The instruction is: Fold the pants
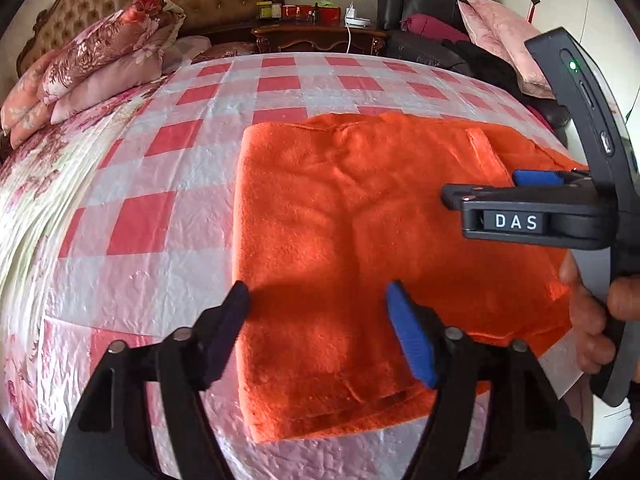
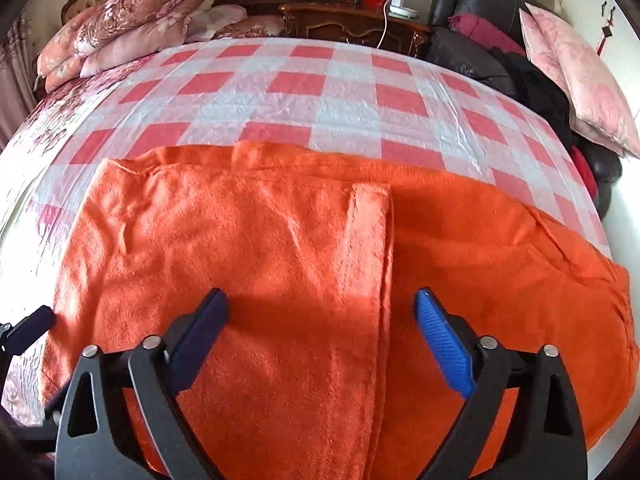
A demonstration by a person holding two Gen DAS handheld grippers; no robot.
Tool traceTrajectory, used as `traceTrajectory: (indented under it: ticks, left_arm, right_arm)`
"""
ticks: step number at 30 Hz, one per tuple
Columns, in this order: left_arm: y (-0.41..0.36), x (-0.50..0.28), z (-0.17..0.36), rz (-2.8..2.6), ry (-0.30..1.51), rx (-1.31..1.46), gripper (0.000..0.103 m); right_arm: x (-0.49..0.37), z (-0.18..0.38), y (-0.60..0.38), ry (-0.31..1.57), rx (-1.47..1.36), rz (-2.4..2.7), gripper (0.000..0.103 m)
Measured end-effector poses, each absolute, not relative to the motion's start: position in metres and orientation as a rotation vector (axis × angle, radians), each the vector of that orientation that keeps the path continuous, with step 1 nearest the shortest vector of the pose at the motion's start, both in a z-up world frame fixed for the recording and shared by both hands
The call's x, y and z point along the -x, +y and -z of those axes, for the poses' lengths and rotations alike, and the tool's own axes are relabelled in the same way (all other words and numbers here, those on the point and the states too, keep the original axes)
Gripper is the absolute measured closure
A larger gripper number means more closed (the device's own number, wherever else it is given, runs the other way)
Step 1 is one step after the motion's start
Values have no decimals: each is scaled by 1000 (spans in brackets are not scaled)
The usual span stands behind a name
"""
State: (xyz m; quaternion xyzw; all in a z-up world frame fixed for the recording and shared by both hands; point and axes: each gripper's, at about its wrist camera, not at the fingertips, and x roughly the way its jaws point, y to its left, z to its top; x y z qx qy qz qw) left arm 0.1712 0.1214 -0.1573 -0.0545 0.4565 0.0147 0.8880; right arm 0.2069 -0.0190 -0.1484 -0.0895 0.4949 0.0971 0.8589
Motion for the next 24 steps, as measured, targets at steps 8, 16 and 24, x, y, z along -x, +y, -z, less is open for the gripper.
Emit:
traceTrajectory:
  ticks: [8,16,24]
  left_arm:
    - [121,-169,159,-21,938,231,2]
    - [129,-160,150,-132,849,261,5]
    - [131,-159,154,-259,926,113,47]
  right_arm:
    - [-208,154,-32,1089,82,-201,5]
    - [-206,155,-32,1073,78,-199,5]
    - [-197,144,-41,1051,35,-247,5]
